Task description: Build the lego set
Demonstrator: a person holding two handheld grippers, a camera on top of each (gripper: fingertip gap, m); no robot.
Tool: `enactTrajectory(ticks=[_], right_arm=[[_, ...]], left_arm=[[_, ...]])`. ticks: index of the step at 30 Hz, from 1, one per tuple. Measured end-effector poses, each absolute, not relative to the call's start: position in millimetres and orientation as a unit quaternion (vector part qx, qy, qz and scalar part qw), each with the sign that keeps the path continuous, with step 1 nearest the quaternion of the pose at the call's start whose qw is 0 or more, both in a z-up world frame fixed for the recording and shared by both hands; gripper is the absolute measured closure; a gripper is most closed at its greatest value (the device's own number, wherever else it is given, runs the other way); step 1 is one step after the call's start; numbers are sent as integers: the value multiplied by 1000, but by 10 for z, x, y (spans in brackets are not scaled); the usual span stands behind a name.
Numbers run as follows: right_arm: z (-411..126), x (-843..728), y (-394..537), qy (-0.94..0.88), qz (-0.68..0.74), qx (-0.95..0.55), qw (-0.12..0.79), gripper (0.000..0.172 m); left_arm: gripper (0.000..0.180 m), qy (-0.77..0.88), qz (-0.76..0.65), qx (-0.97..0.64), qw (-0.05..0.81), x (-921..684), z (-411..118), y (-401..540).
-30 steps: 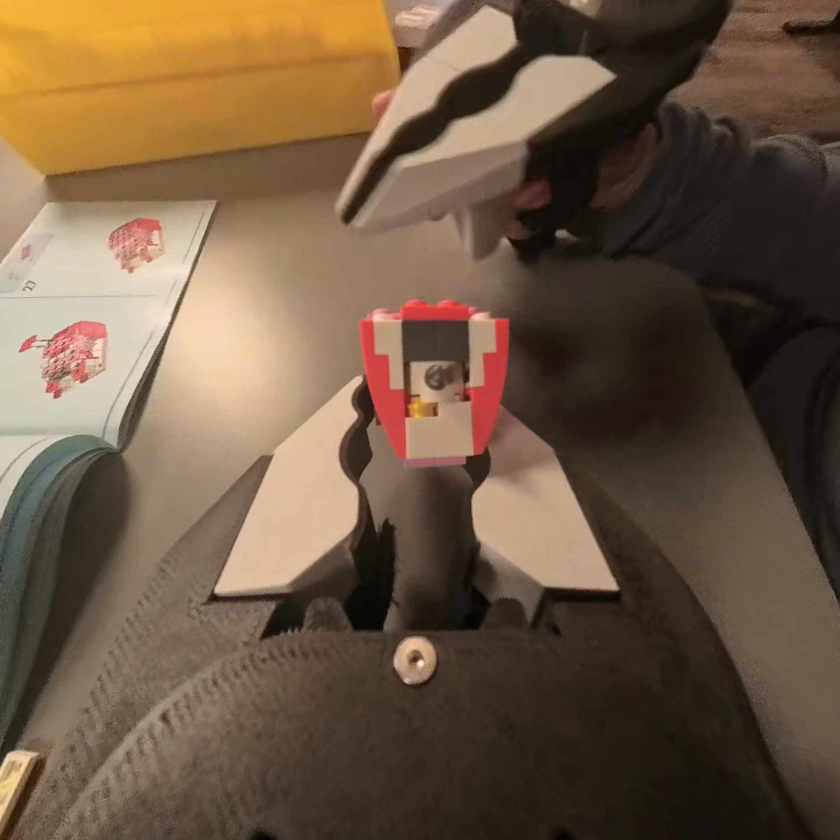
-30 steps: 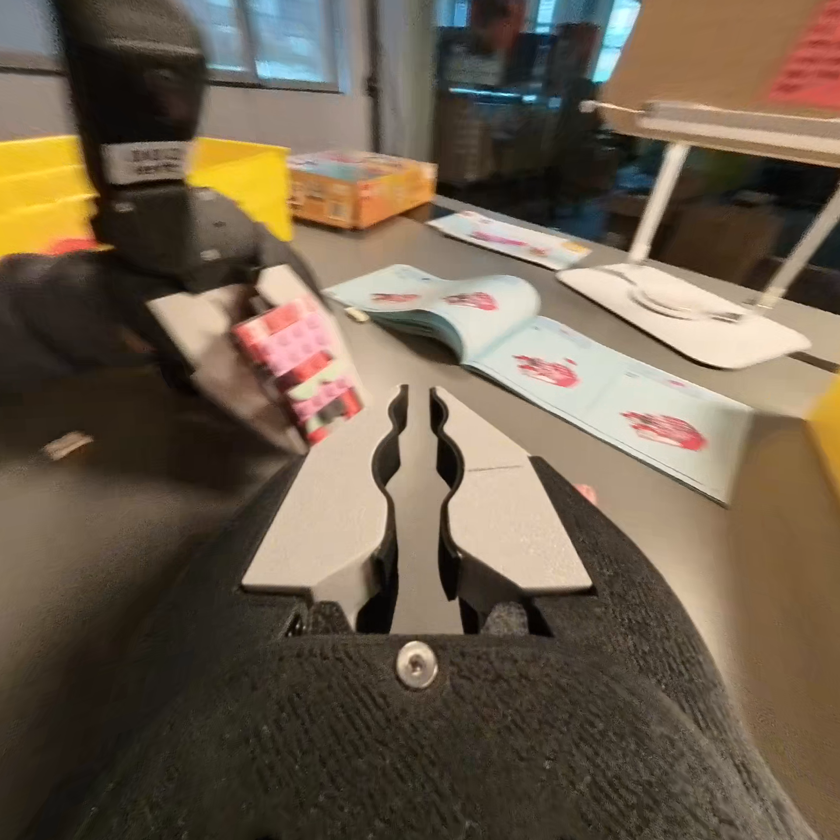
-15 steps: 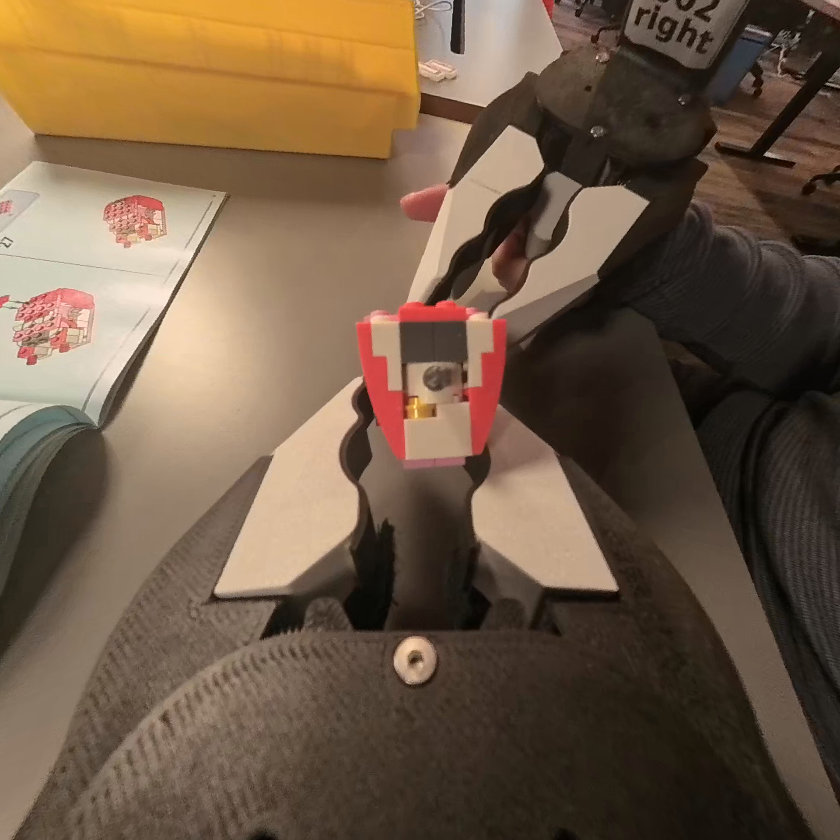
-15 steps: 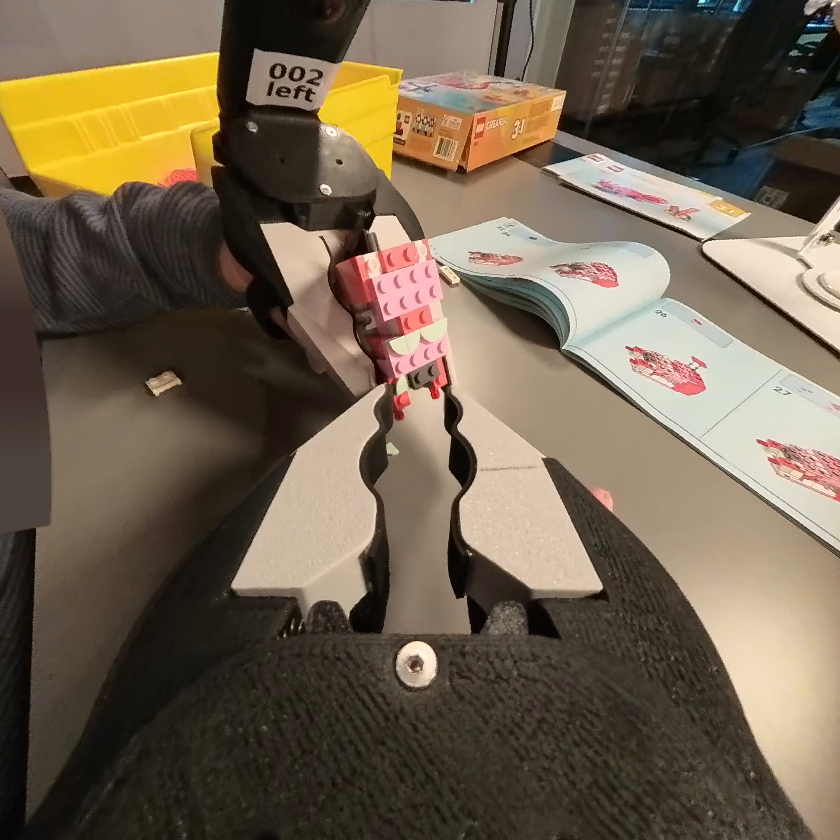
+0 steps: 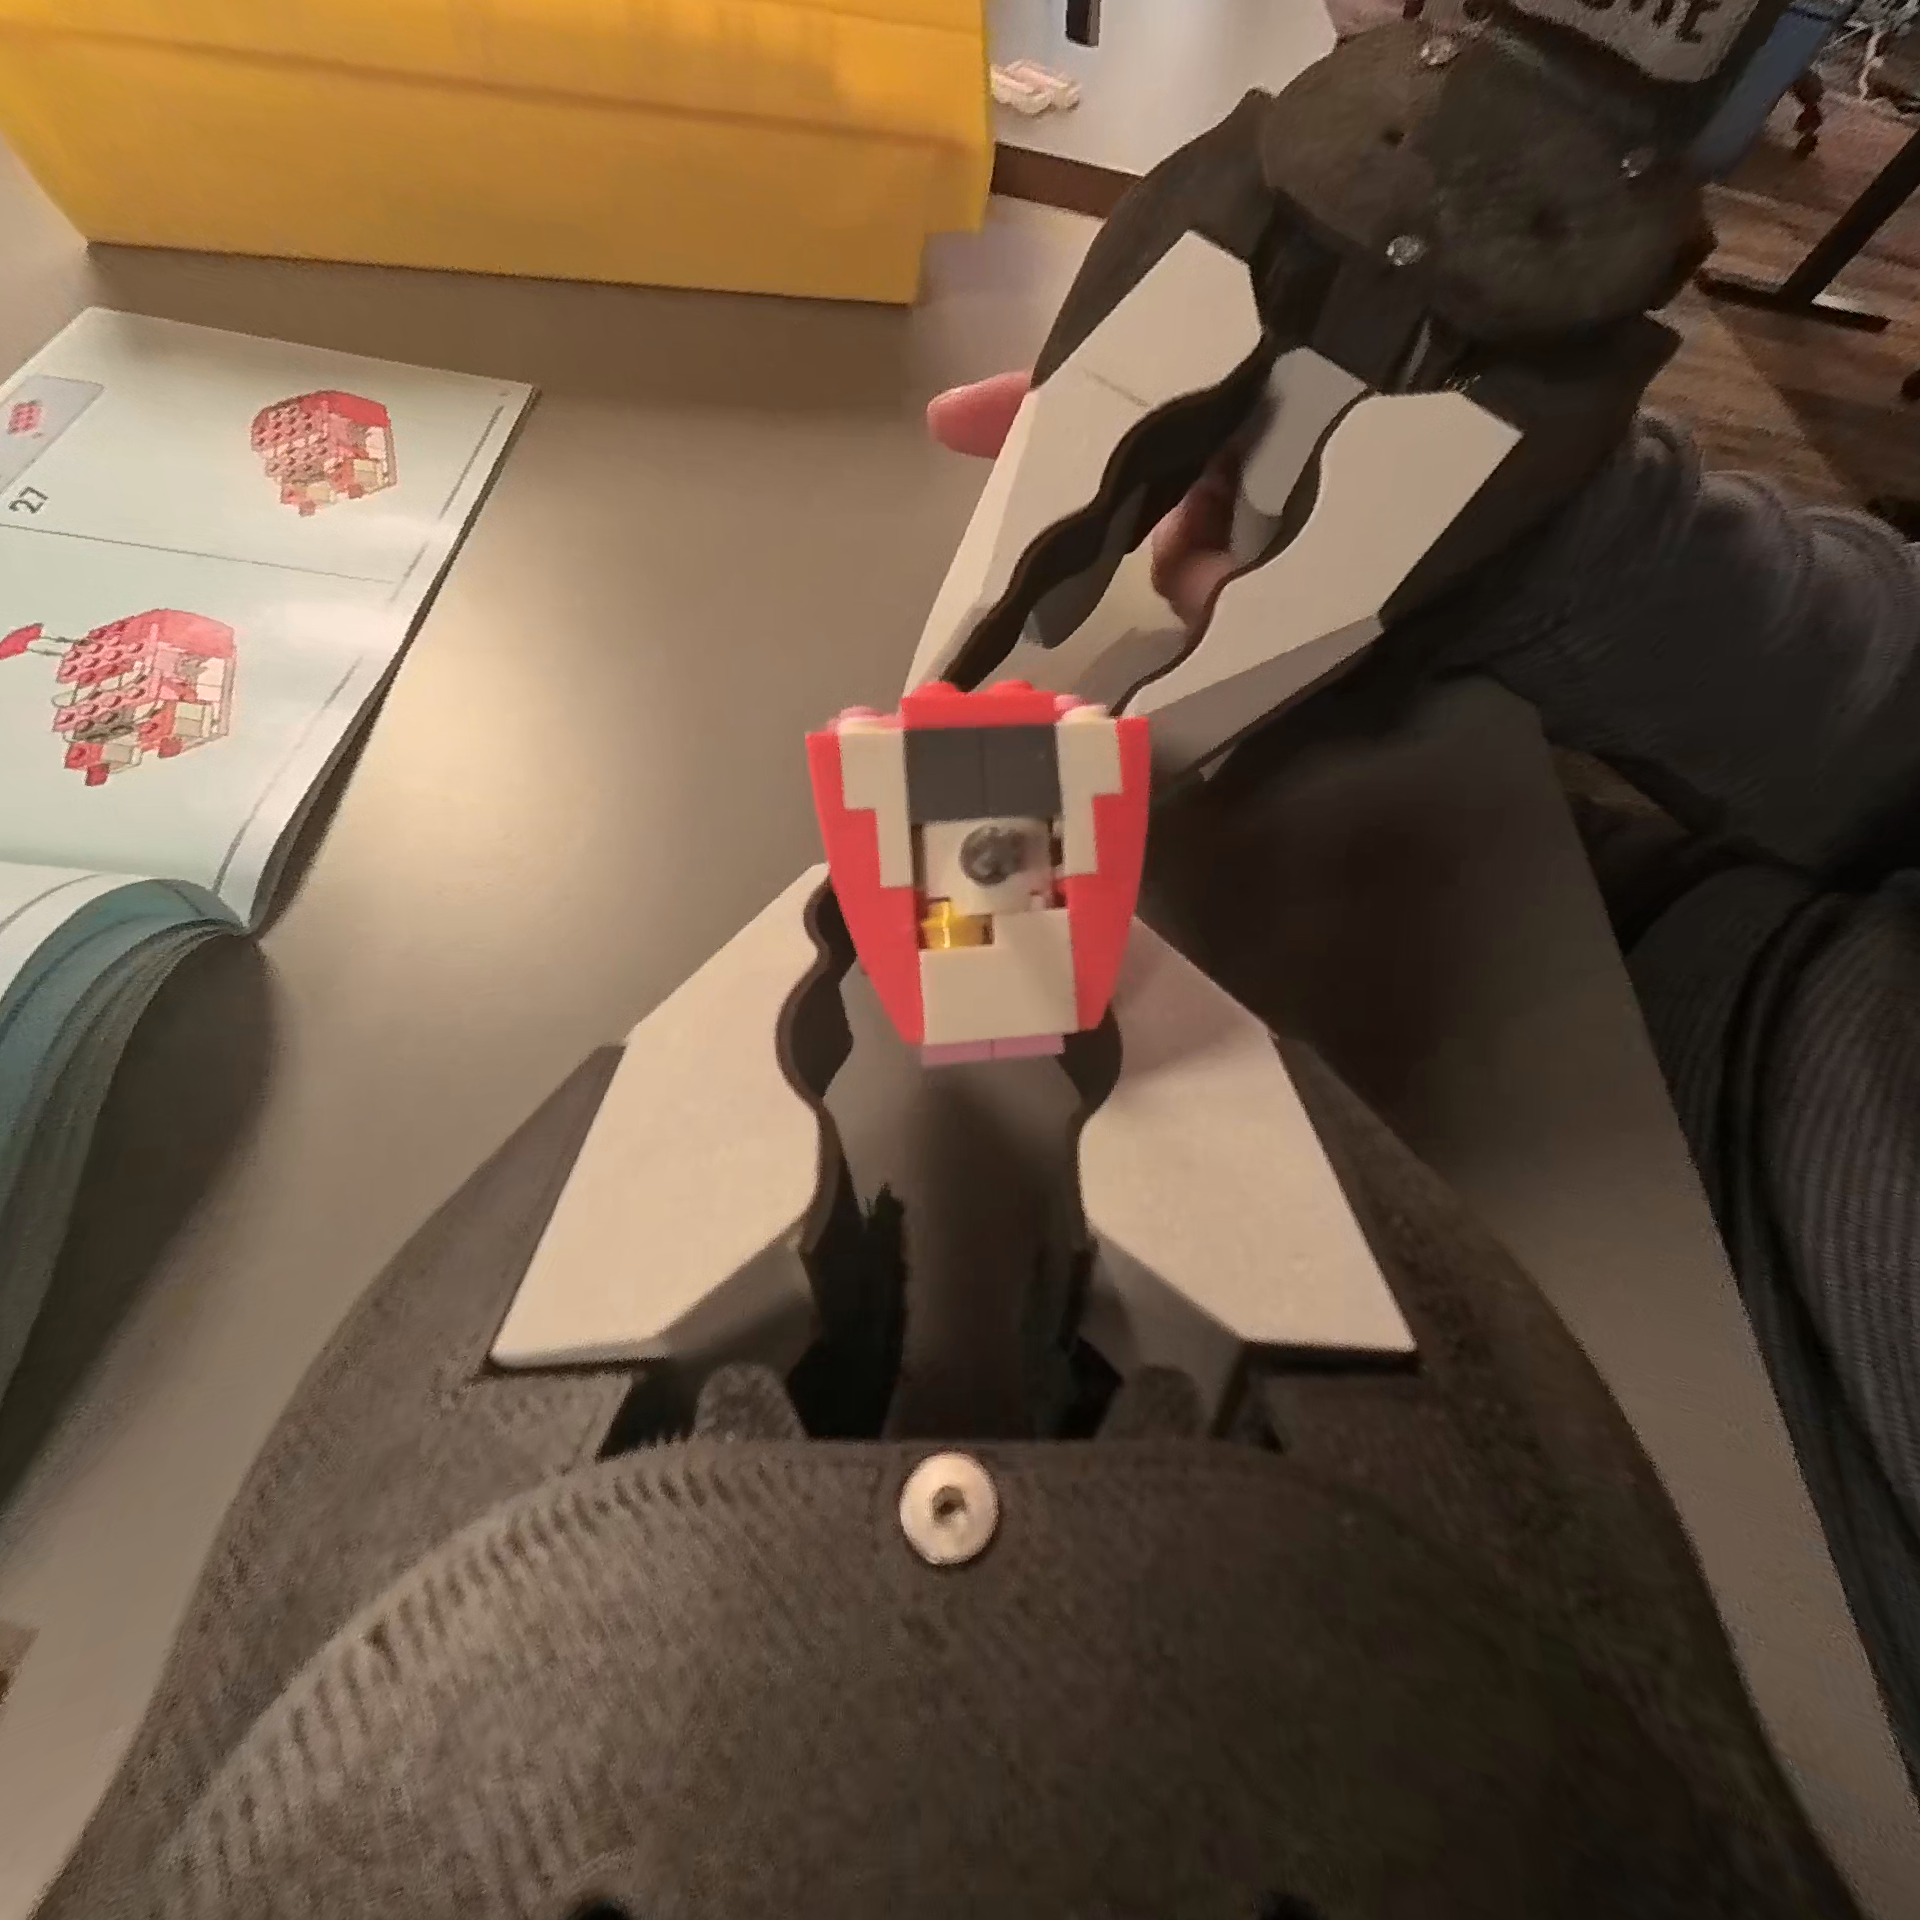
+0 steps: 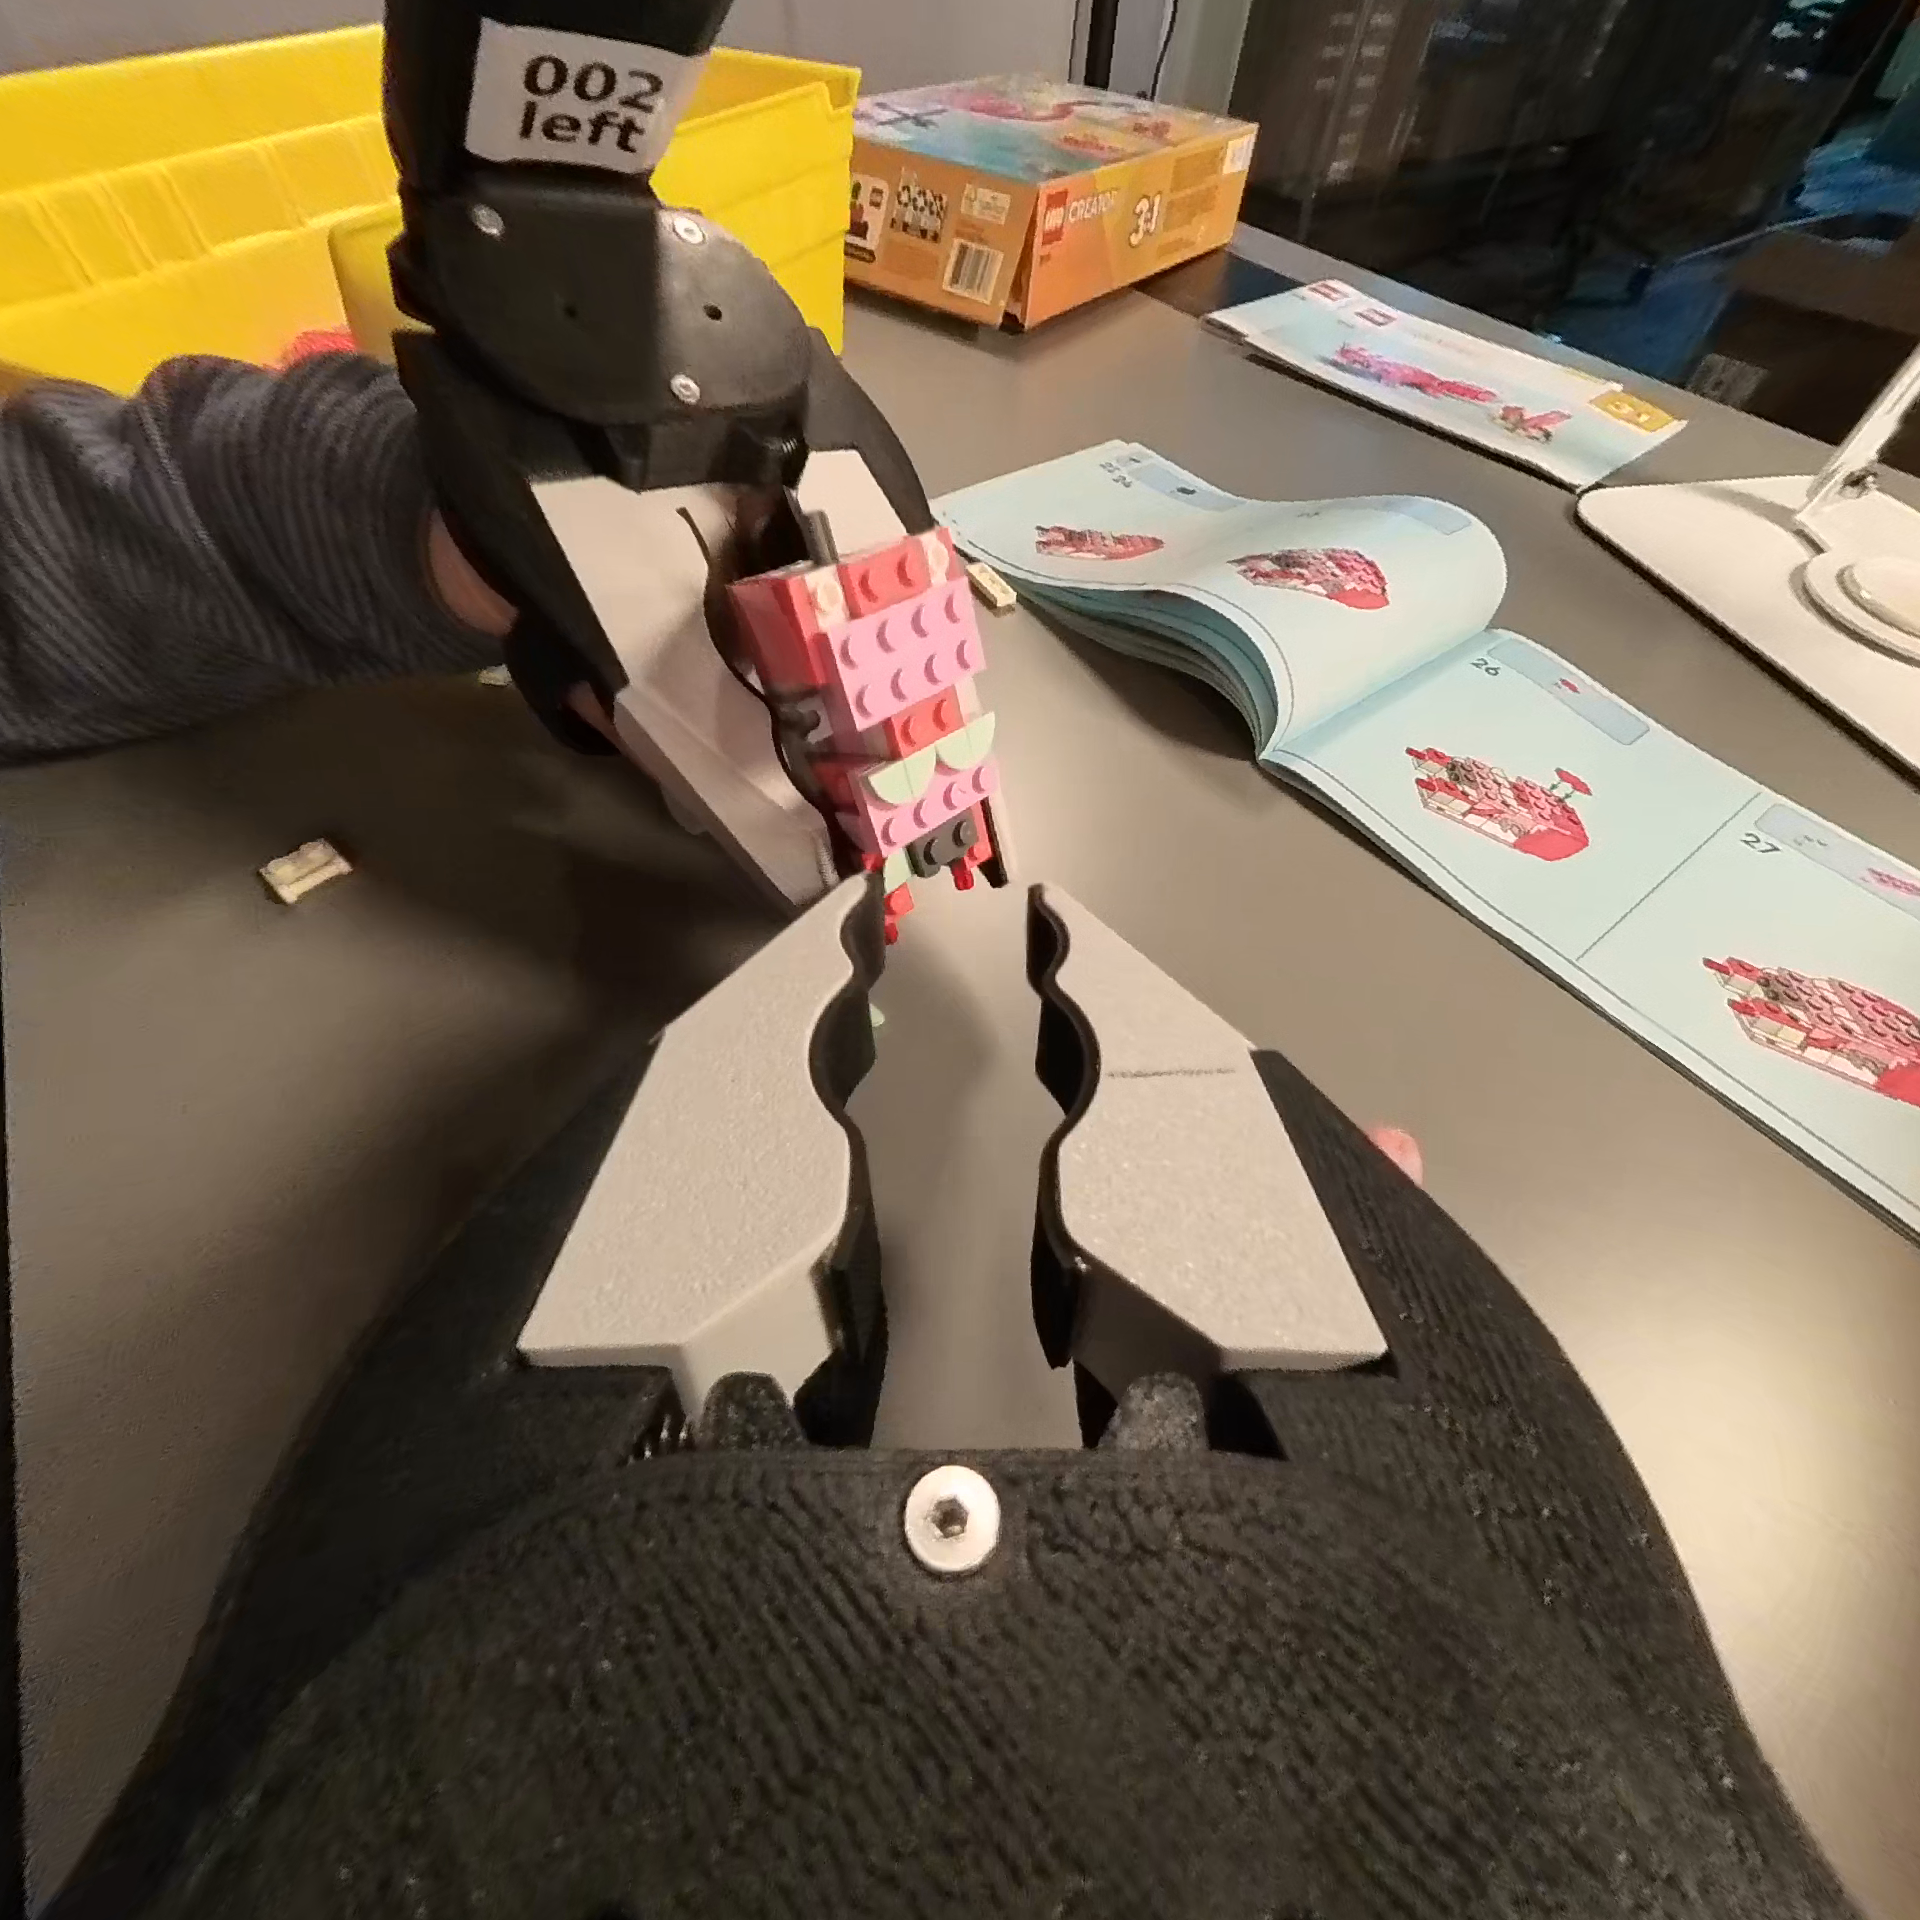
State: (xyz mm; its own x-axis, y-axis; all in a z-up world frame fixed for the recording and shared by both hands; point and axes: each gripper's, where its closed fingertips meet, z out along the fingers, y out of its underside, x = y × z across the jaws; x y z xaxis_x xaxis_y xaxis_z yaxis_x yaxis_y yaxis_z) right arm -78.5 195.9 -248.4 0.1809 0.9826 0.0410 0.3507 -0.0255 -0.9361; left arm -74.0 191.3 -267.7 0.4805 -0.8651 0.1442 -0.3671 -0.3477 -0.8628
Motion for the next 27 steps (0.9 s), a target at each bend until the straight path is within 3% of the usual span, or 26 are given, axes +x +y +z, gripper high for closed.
enactTrajectory(ticks=[1, 2, 4, 12, 27], right_arm=[[-2499, -784, 1974, -532, 347, -629, 448, 148], [-2535, -739, 2104, -515, 312, -652, 461, 172], [-2601, -674, 2199, -520, 278, -663, 461, 171], [-2495, -694, 1915, -538, 390, -621, 416, 157], [-2555, -778, 1901, -545, 372, -631, 408, 154]], left_arm=[[143, 404, -306, -763, 401, -753, -2687, 1919], [143, 405, -307, -764, 398, -761, -2695, 1913], [143, 421, -352, -737, 395, -634, -2607, 1764], [143, 395, -317, -778, 372, -715, -2756, 1893], [144, 388, -327, -783, 360, -698, -2770, 1885]])
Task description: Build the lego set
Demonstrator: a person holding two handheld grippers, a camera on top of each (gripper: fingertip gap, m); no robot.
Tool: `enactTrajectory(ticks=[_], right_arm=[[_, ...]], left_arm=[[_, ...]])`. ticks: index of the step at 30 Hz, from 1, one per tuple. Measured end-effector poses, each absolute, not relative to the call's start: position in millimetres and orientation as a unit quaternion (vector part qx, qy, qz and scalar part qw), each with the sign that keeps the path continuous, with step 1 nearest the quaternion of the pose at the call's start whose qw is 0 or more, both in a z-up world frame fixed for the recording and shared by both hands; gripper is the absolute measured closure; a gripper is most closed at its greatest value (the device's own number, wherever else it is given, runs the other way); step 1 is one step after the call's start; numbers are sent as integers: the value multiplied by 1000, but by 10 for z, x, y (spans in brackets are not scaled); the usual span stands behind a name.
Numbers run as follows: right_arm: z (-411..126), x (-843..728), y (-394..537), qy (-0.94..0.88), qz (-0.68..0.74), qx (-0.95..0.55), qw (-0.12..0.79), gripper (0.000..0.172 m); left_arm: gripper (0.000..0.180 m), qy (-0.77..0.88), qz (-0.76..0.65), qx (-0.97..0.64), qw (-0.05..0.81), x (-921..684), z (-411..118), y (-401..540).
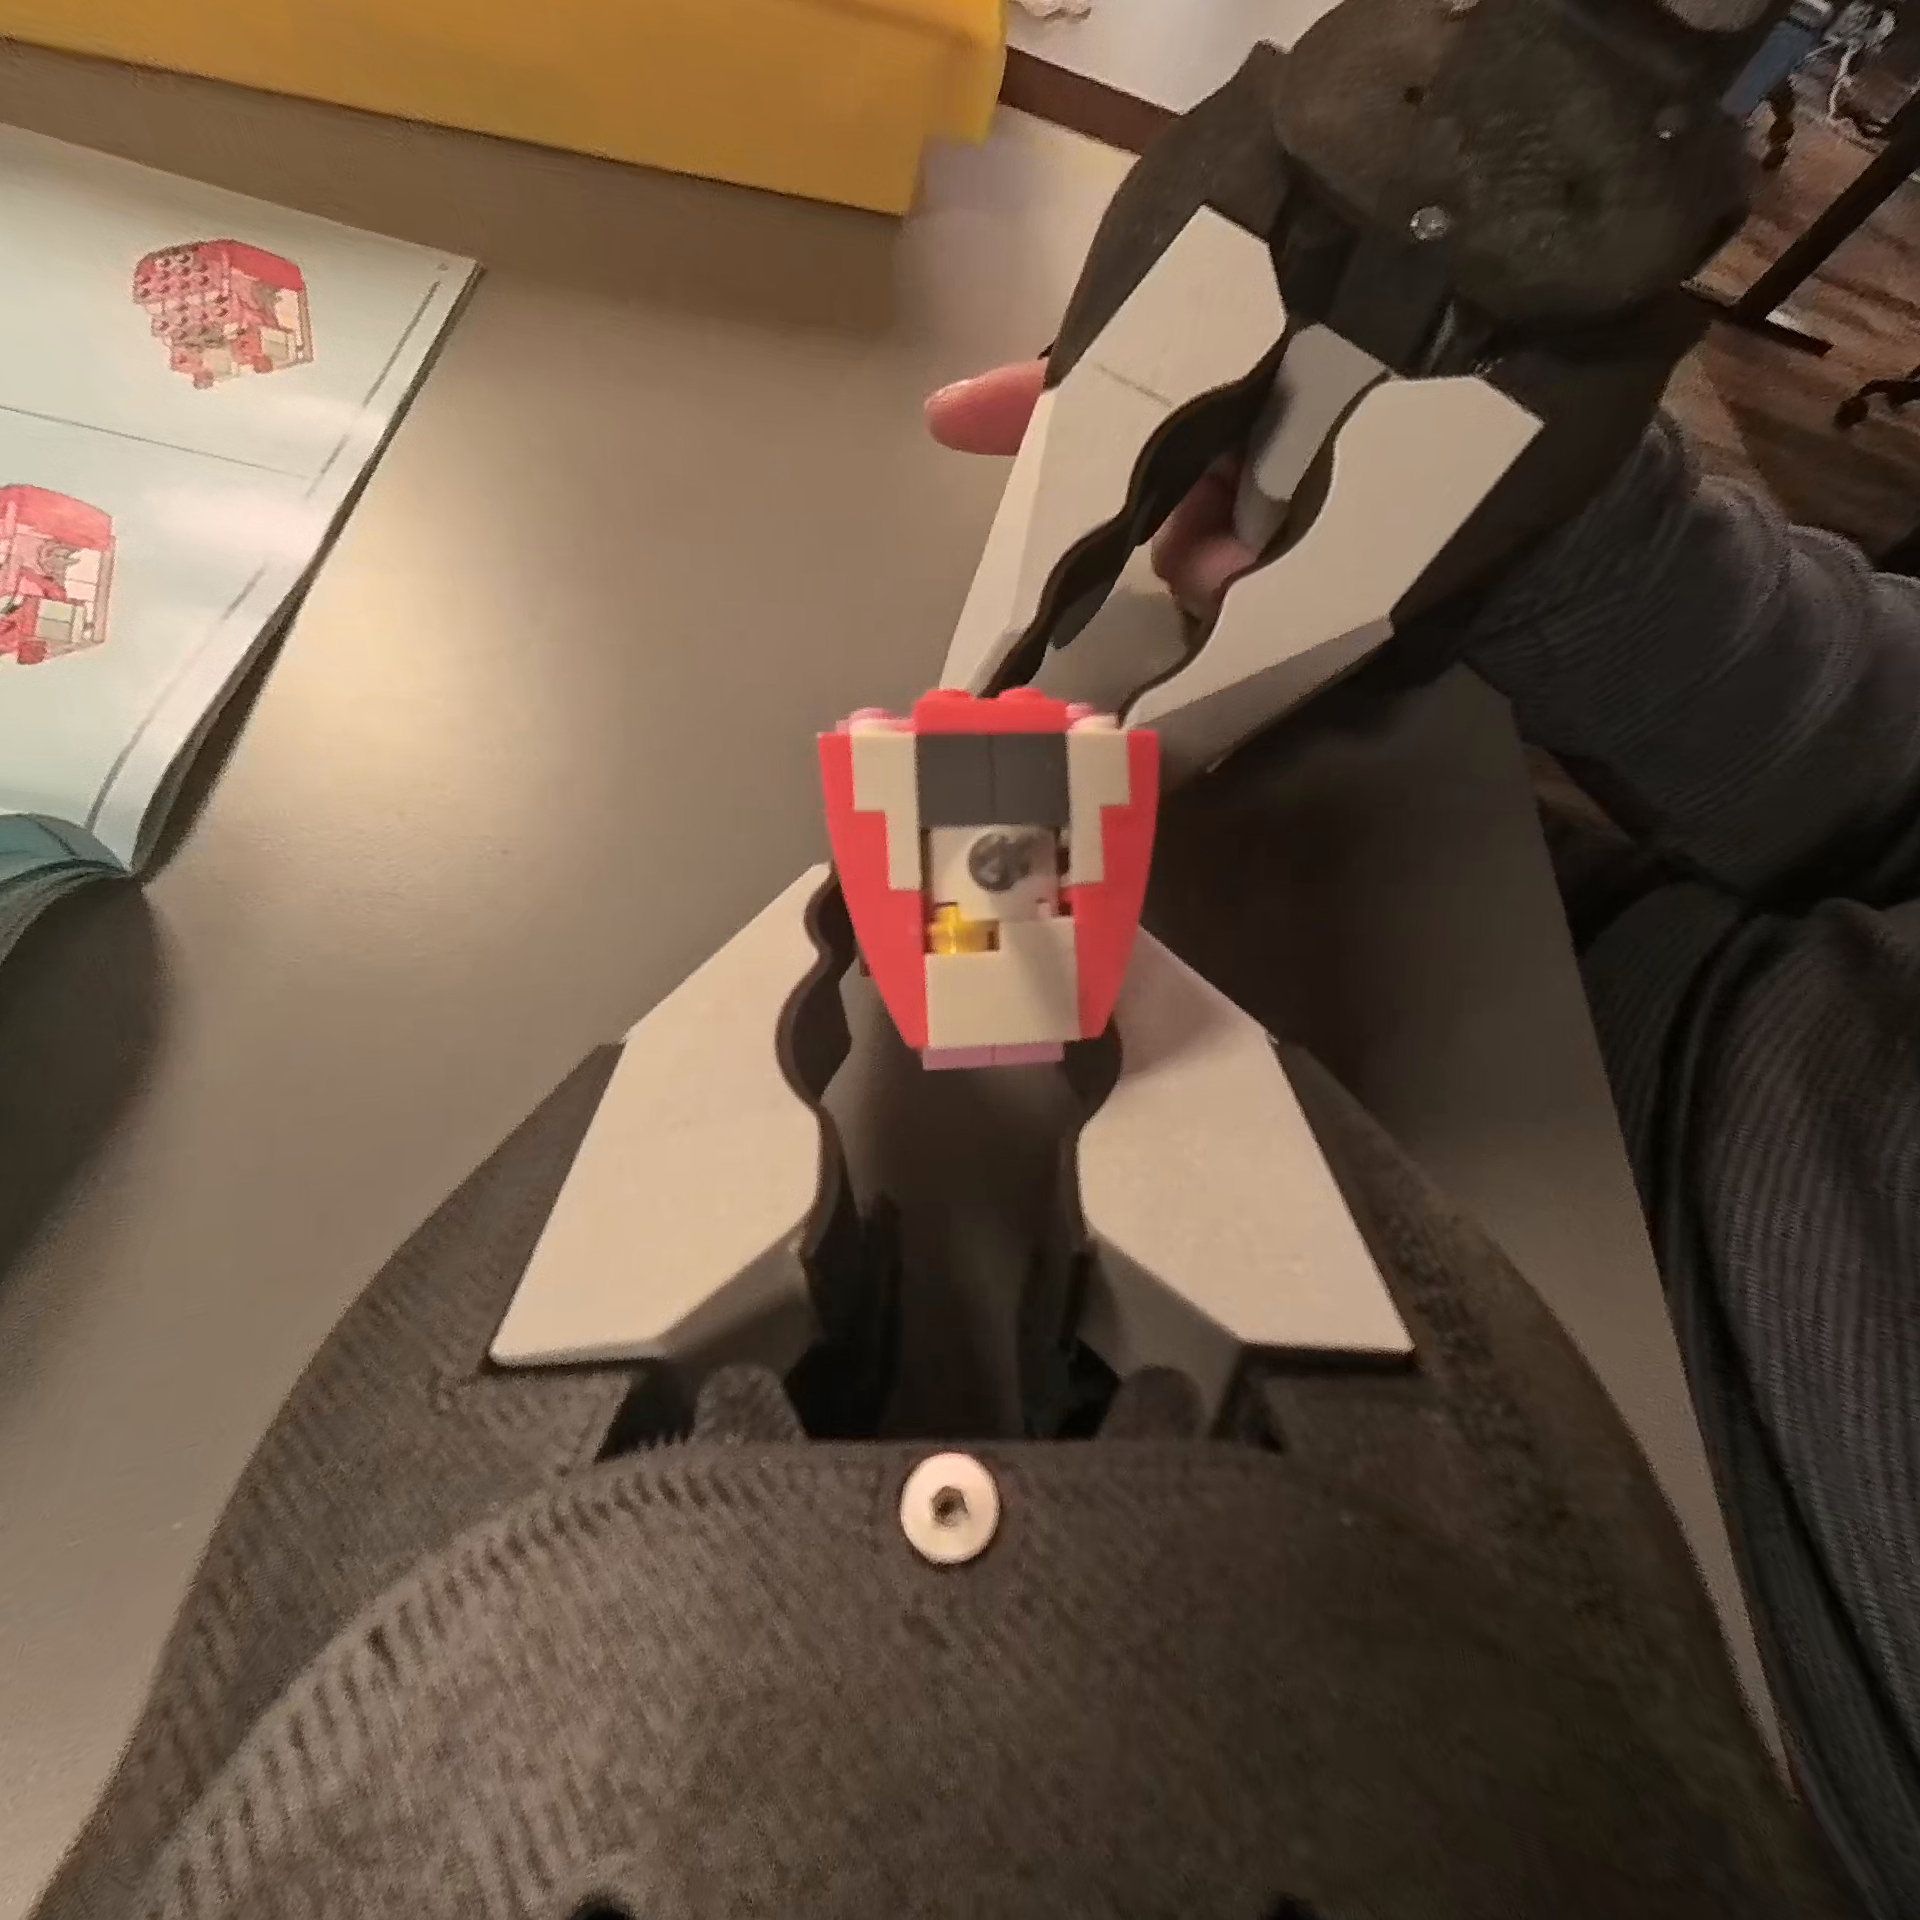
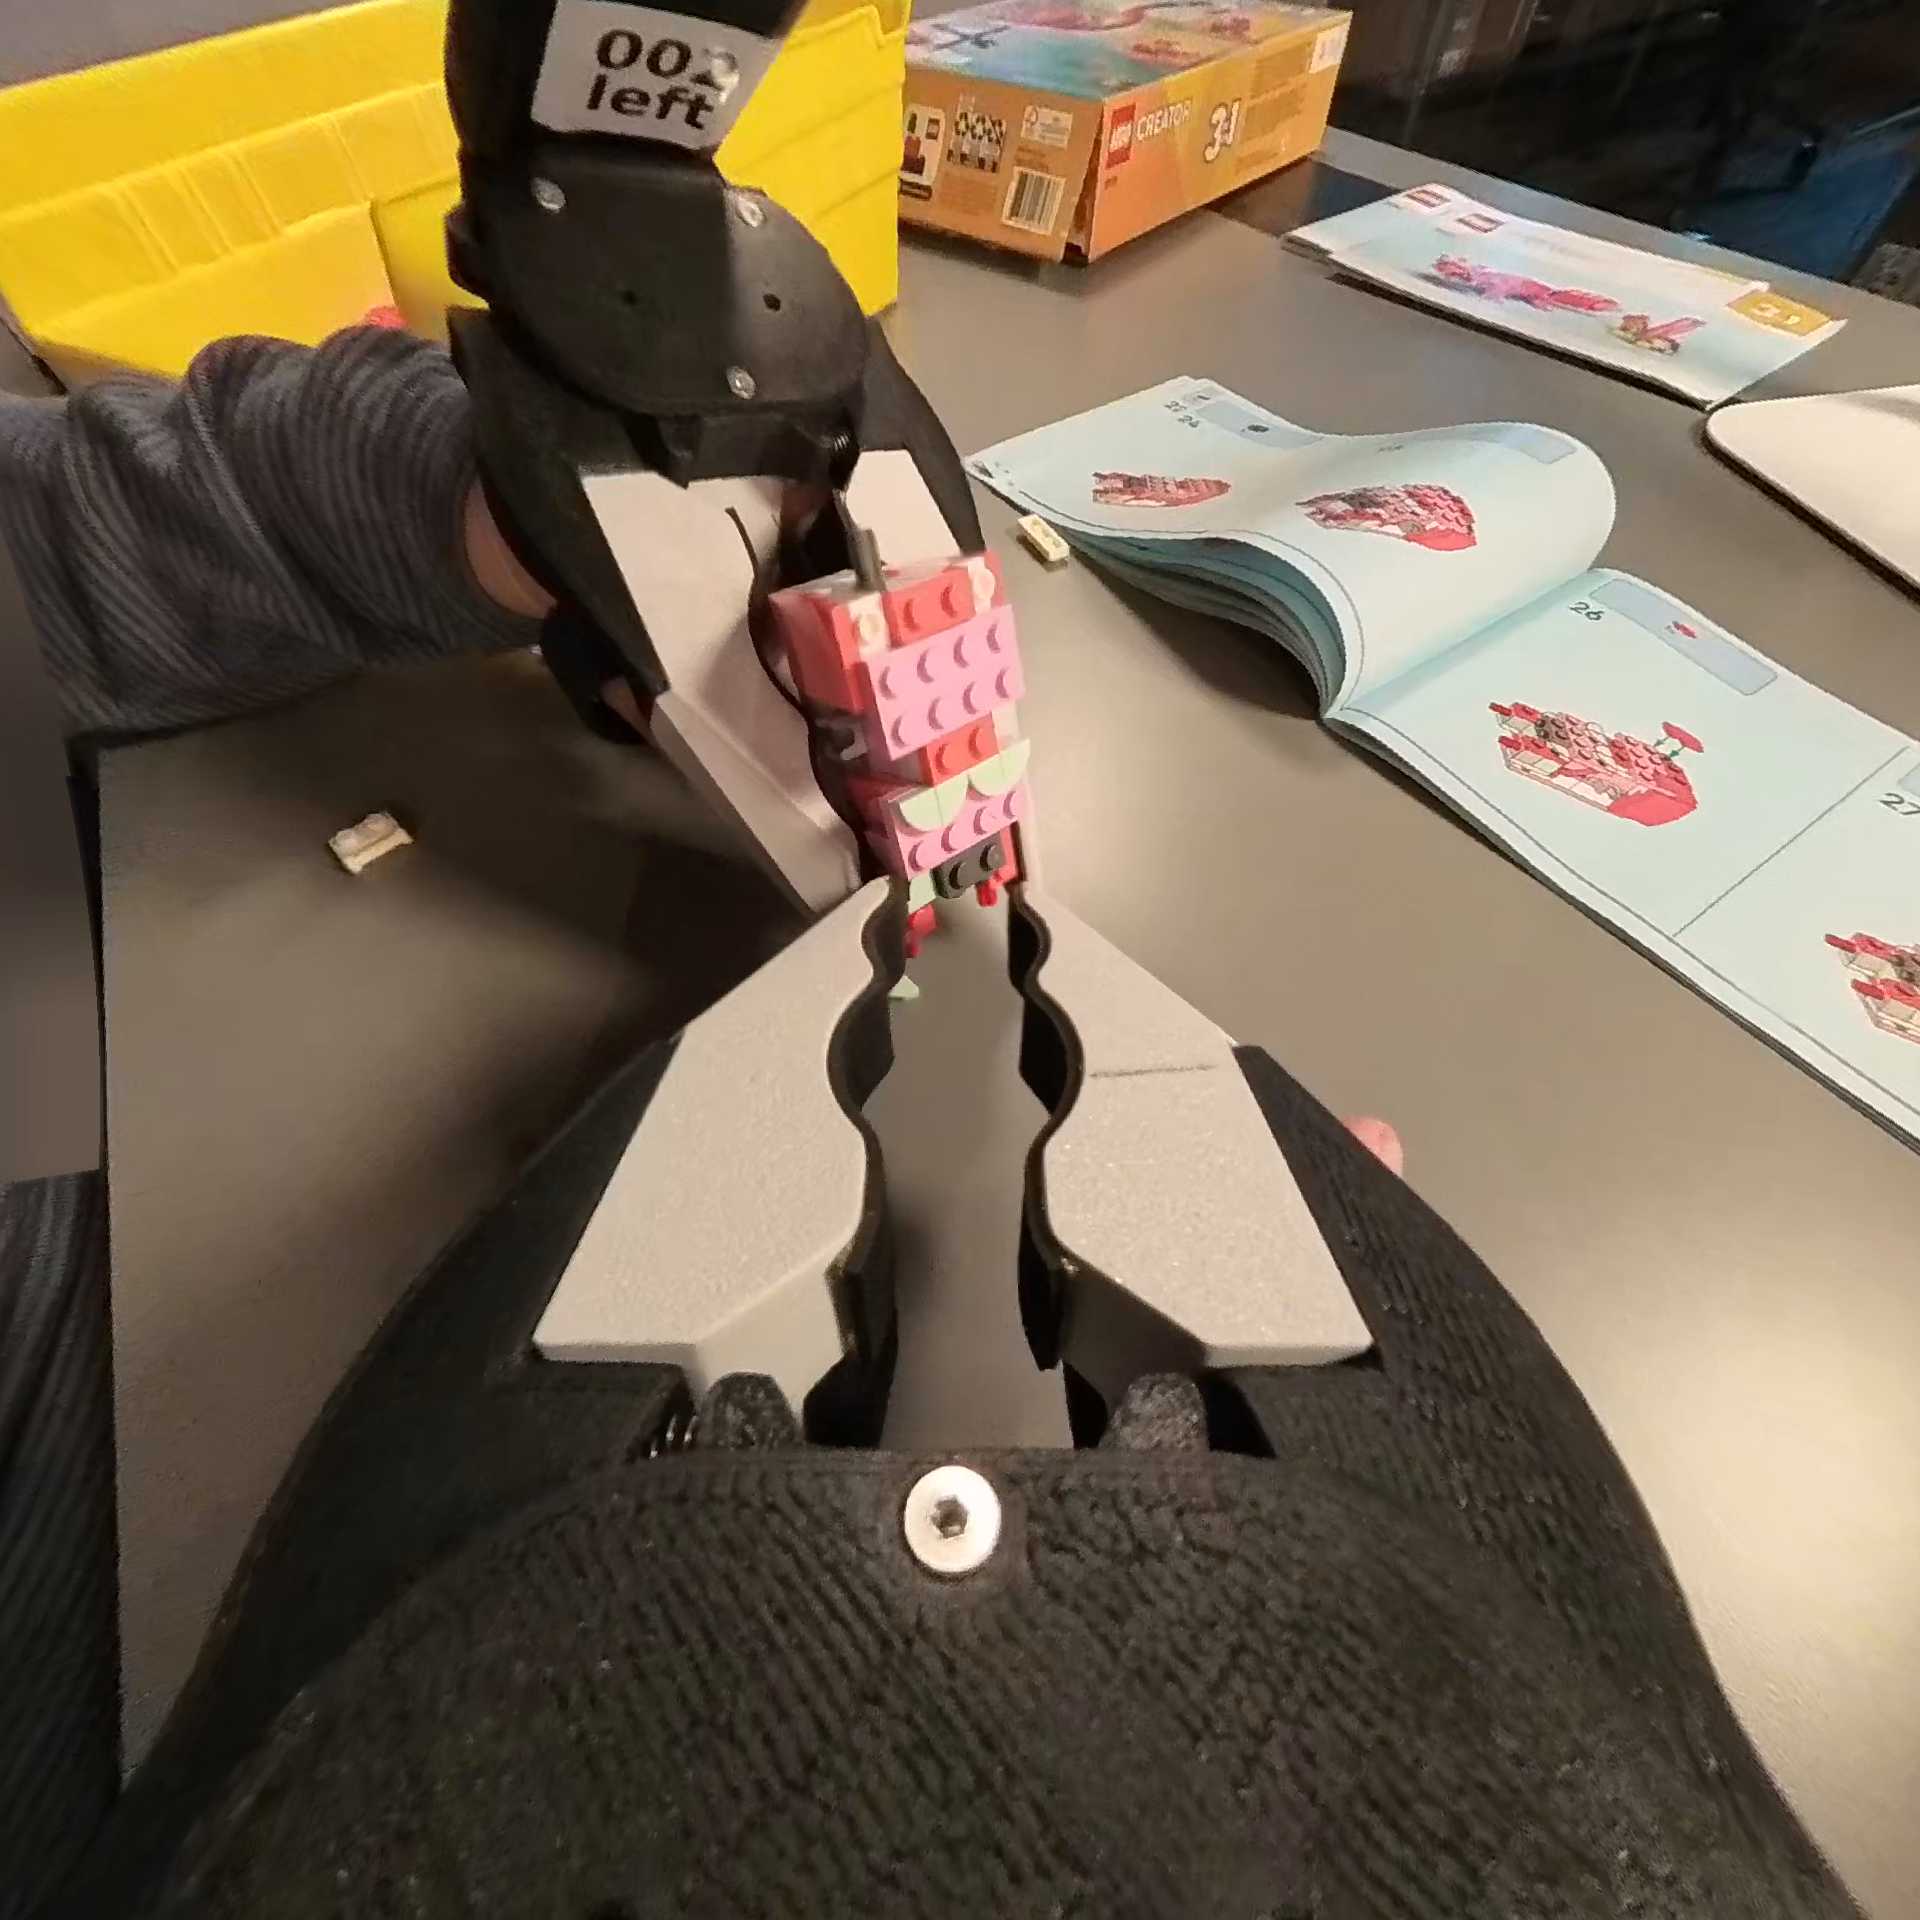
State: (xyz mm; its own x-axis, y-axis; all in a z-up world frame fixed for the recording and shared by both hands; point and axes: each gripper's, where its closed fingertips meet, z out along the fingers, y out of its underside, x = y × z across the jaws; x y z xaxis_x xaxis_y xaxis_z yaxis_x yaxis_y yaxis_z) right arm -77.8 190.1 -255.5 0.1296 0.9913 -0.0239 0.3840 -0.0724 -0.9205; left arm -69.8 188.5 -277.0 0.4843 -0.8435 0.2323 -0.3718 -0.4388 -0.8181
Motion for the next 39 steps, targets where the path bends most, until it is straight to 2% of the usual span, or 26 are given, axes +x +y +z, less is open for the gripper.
enactTrajectory(ticks=[7, 8, 9, 12, 14, 18, 21, 39], right_arm=[[-2673, -777, 2018, -541, 309, -663, 416, 148], [-2714, -703, 2216, -517, 249, -689, 443, 172], [-2767, -655, 2299, -518, 214, -699, 445, 172], [-2691, -657, 2259, -510, 252, -689, 448, 172], [-2605, -644, 2207, -498, 301, -680, 447, 171], [-2530, -660, 2000, -515, 380, -648, 414, 160], [-2577, -711, 1944, -528, 379, -648, 397, 155], [-2629, -836, 1931, -554, 334, -641, 414, 154]], left_arm=[[143, 377, -306, -809, 331, -751, -2900, 1913], [143, 383, -325, -803, 321, -720, -2888, 1862], [143, 392, -394, -771, 312, -574, -2759, 1693], [143, 398, -346, -795, 301, -563, -2897, 1720], [143, 367, -372, -796, 304, -600, -2840, 1774], [144, 313, -385, -809, 315, -745, -2801, 1897], [144, 312, -383, -811, 313, -747, -2813, 1902], [143, 299, -401, -817, 287, -755, -2843, 1868]])
